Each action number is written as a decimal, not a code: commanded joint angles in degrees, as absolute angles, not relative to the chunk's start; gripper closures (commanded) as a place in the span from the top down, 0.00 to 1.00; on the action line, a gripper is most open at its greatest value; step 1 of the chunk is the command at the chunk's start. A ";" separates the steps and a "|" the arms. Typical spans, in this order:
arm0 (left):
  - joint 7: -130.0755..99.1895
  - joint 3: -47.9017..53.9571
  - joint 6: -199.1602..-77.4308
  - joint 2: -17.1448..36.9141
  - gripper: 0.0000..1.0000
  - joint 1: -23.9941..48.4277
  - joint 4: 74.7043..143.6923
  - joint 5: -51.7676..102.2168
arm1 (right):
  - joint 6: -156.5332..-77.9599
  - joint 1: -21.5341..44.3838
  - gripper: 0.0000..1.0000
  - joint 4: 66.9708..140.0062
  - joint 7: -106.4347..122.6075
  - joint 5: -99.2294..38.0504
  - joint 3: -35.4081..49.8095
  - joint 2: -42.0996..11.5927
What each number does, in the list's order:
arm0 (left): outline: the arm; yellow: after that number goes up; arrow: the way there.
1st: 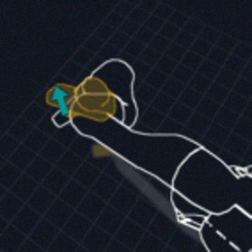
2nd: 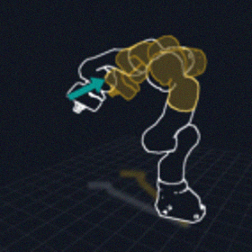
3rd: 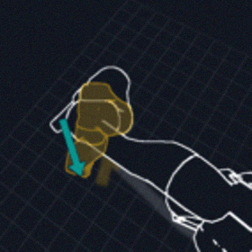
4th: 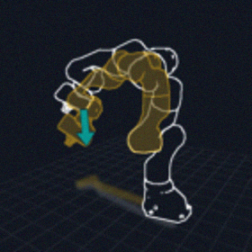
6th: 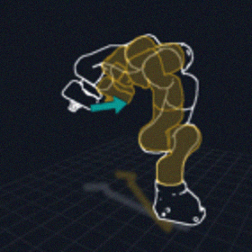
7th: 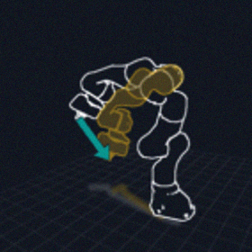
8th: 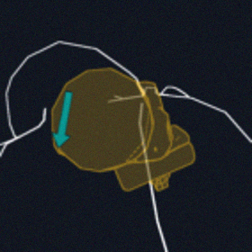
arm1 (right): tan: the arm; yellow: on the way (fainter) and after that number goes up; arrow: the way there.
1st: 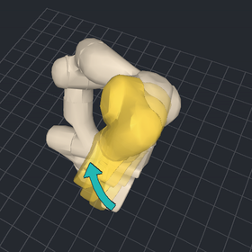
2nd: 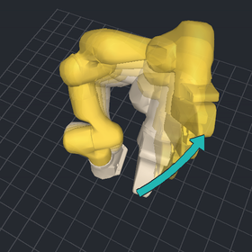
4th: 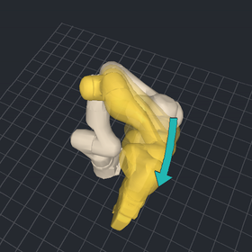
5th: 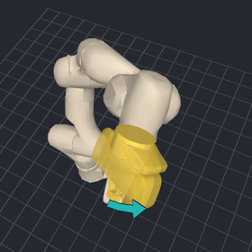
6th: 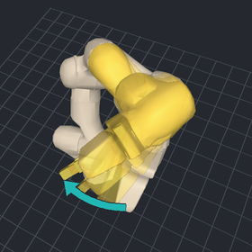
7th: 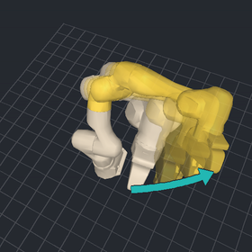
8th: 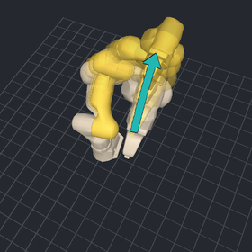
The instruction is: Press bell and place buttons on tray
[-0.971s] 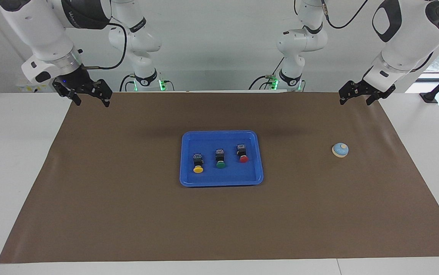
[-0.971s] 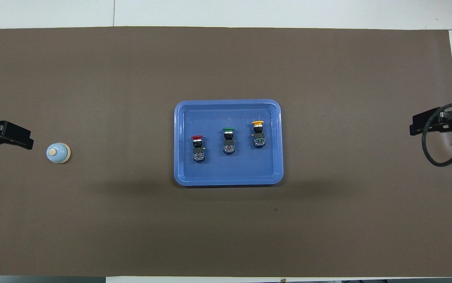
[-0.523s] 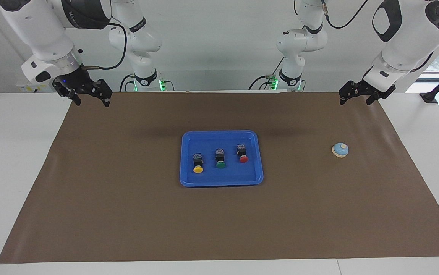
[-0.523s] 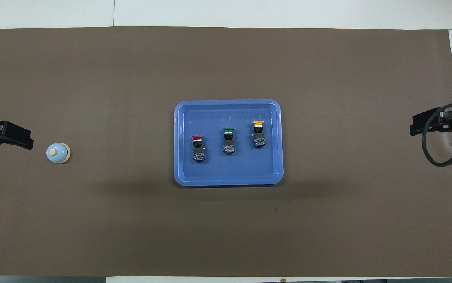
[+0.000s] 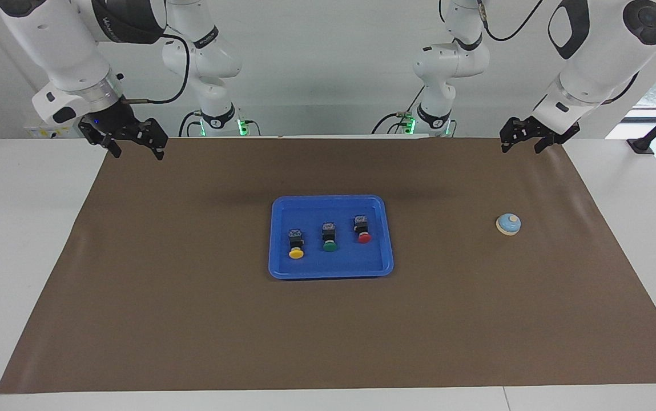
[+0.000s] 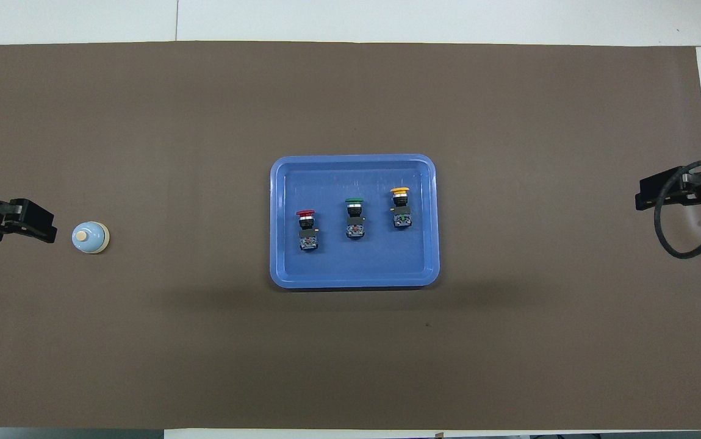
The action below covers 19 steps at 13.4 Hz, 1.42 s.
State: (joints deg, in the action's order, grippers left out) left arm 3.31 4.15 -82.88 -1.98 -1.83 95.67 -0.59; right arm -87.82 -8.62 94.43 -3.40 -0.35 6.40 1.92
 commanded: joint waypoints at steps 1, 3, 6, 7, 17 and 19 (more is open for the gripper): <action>2.99 3.69 -94.08 -7.72 0.00 -5.00 109.20 -0.79 | -87.71 -9.84 1.00 95.36 -2.29 -0.35 7.38 2.81; 3.60 3.69 -103.32 -7.74 0.00 -8.07 117.56 -0.79 | -87.71 -9.93 1.00 95.36 -2.29 -0.35 7.38 2.81; 3.95 3.60 -115.18 -5.11 0.00 -10.28 125.48 -0.79 | -87.71 -9.84 1.00 95.36 -2.29 -0.35 7.38 2.81; 4.56 3.60 -118.97 -3.79 0.00 -10.81 127.16 -0.79 | -87.71 -9.84 1.00 95.36 -2.29 -0.35 7.38 2.81; 5.27 3.69 -132.26 5.08 0.00 -12.04 129.28 -0.79 | -87.71 -9.84 1.00 95.36 -2.29 -0.35 7.38 2.81; 5.27 3.60 -133.60 6.15 0.00 -11.87 129.73 -0.88 | -87.71 -9.84 1.00 95.36 -2.29 -0.35 7.38 2.81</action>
State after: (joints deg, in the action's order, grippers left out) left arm 4.52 3.50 -130.17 3.62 -11.70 128.38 -0.60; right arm -87.82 -8.62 94.43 -3.40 -0.35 6.40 1.91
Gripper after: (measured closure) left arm 0.991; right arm 0.000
